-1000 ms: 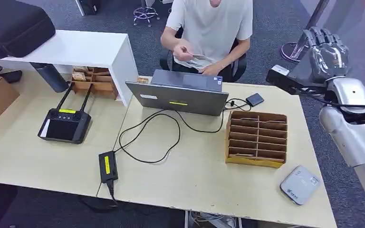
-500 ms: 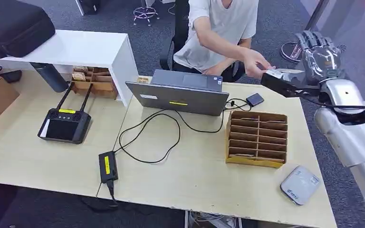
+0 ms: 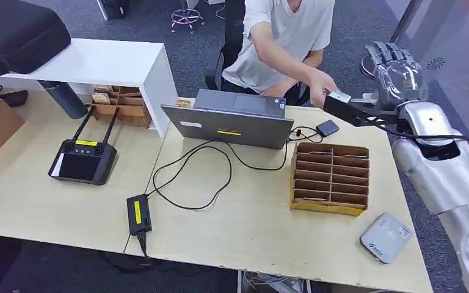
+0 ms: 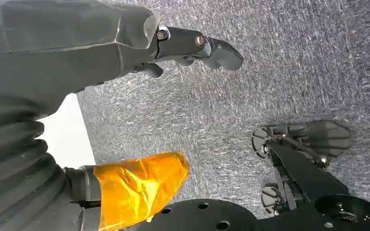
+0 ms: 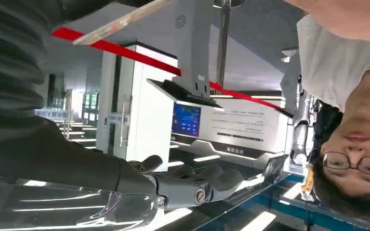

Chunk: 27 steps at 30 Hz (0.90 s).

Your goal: Pass the card to the sensor for recognition and then transmit it.

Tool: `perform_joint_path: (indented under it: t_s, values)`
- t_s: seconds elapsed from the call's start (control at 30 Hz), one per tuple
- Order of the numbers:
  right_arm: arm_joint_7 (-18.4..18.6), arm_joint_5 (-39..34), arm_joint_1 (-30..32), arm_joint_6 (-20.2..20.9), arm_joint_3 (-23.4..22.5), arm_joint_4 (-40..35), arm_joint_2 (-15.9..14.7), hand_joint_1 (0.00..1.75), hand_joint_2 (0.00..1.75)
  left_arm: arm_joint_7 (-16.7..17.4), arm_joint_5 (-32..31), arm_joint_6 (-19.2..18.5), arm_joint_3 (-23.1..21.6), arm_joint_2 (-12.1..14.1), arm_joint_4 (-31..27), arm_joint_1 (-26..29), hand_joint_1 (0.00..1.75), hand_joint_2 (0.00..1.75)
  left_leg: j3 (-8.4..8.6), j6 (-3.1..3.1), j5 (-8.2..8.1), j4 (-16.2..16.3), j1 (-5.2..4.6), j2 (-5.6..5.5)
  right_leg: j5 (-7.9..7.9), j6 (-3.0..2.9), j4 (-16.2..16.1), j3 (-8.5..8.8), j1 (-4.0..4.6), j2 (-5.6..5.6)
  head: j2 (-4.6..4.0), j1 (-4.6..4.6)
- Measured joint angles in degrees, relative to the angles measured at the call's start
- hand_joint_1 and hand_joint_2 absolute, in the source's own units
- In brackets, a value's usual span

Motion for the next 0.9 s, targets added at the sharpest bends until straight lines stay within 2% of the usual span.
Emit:
perform_joint_path:
  t_s: [0.33,0.5,0.53,0.57,0.6,0.73,0.9]
  values:
    - [-0.79,-2.93,-0.01,0.07,-0.04,-0.04,0.31,1.75,1.75,0.11,-0.02,-0.44,0.02,0.00,0.00,0.08,0.00,1.75,0.00,0.00,0.00,0.00,0.00,0.00,0.00,0.00,0.00,0.00,0.00,0.00,0.00,-0.02]
    - [-0.83,-3.63,0.00,0.07,-0.20,-0.13,0.31,1.75,1.75,-2.40,0.00,3.60,-0.09,0.00,0.00,0.06,0.00,1.75,0.02,0.00,0.00,0.02,0.00,0.00,0.00,0.00,0.00,-0.02,0.00,0.00,0.00,-0.02]
    - [-0.70,-3.83,0.01,0.20,-0.24,-0.39,0.31,1.75,1.75,-3.00,0.02,4.53,-0.07,-0.04,0.00,-0.06,0.00,0.00,0.02,0.00,0.00,0.02,0.00,0.00,0.00,0.00,0.00,-0.03,0.00,0.00,0.00,0.00]
    - [-0.59,-3.98,0.02,0.39,-0.33,-0.68,0.26,1.75,1.75,-3.02,0.04,4.33,0.00,-0.04,0.00,-0.21,0.00,0.00,0.02,0.00,0.00,0.02,0.00,0.01,0.00,0.00,0.00,-0.03,0.00,0.01,0.00,-0.02]
    - [-0.35,-4.00,0.03,0.50,-0.50,-1.00,0.26,1.75,1.75,-3.06,0.09,3.81,0.09,-0.04,0.00,-0.33,0.00,1.75,0.02,0.00,0.00,0.02,0.00,0.02,0.00,0.00,0.00,-0.03,0.00,0.03,0.00,-0.02]
    - [-0.68,-4.63,0.18,0.28,-1.42,-1.40,0.04,1.75,1.75,-4.24,0.39,1.14,1.53,0.00,0.00,-0.21,0.00,1.75,0.01,0.00,0.00,0.02,0.00,0.03,0.00,0.00,0.00,-0.05,0.00,0.04,0.00,0.00]
    - [-0.98,-4.79,0.26,0.31,-1.68,-1.51,-0.09,1.75,1.75,-4.24,0.55,1.13,3.10,-0.24,0.00,-0.05,0.00,1.75,0.01,0.00,0.00,0.02,0.00,0.04,0.00,0.00,-0.01,-0.05,-0.01,0.04,0.00,0.00]
